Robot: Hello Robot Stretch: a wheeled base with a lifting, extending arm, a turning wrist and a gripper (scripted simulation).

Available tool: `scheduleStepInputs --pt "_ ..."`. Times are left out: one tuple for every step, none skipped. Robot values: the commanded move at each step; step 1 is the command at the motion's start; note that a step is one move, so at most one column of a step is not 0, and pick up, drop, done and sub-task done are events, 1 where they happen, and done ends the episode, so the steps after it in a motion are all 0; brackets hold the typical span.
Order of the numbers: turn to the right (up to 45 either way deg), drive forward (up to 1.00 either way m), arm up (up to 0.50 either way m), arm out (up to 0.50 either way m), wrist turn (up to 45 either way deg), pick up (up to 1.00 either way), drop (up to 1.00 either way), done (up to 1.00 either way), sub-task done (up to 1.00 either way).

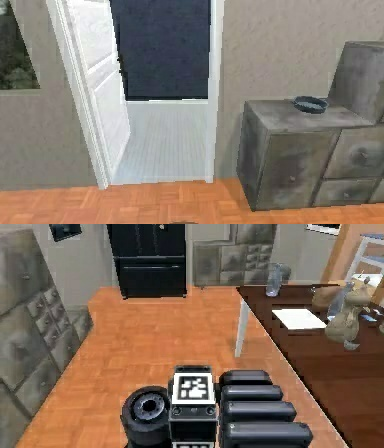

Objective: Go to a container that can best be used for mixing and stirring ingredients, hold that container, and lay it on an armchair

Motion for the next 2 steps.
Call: scheduleStepInputs --pt "0.0 0.75 0.0 0.0 0.0 0.0 0.0 0.0 0.0" --pt "-6.0 0.0 0.0 0.0 0.0 0.0 0.0 0.0 0.0"
